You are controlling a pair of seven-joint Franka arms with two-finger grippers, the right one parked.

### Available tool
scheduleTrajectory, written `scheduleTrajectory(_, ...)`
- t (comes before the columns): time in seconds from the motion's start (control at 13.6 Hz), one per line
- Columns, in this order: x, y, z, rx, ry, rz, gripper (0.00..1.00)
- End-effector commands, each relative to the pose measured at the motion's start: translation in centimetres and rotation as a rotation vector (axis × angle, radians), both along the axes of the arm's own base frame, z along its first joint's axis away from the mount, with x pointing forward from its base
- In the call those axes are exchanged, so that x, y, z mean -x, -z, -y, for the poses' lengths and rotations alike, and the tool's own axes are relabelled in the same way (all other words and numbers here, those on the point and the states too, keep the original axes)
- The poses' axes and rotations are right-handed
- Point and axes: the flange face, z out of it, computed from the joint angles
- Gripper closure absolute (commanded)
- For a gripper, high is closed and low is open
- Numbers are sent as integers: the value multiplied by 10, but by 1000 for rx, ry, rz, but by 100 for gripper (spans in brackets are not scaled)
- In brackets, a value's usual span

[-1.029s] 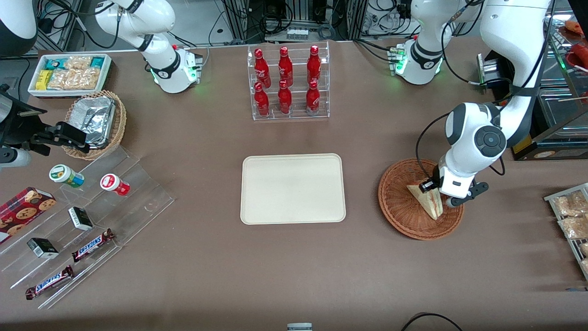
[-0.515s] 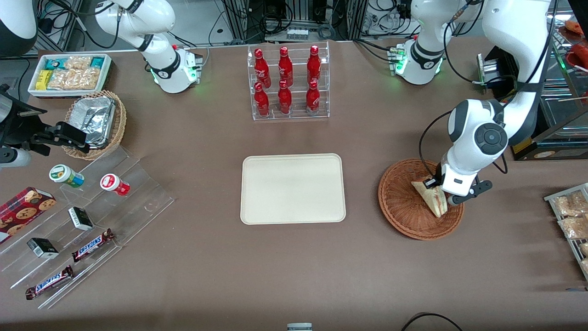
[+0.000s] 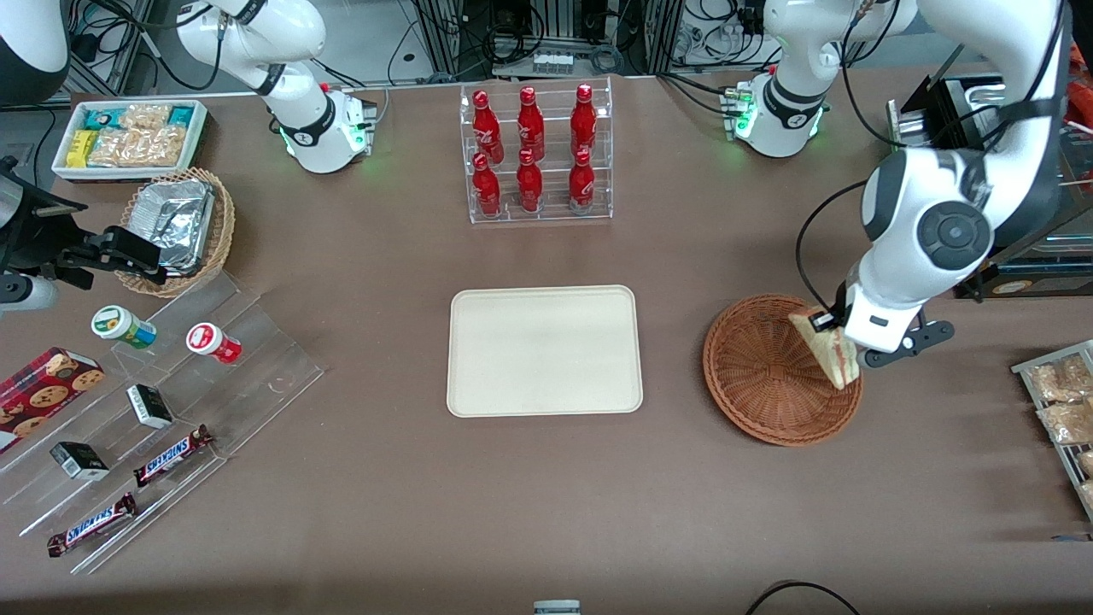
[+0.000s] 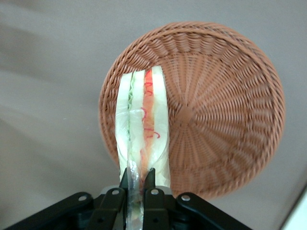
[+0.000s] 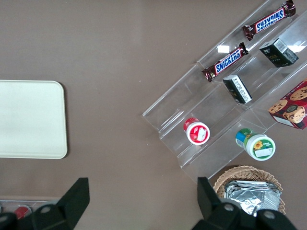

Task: Place sandwich from basket to tray
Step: 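Lower the left gripper and close it on the sandwich's crust edge, then lift the sandwich out of the basket with the left gripper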

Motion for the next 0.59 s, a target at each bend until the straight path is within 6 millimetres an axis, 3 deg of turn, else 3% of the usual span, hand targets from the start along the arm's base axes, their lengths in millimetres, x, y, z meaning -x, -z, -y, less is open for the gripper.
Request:
scheduleTrajectory(0.0,2,-46,21,-15,120,-24,100)
scheduleTrajectory(0.22,14,-63,62,-13,218,-30,100)
scheduleTrajectory(0.51,35,-58,131,-5,351,-34,100)
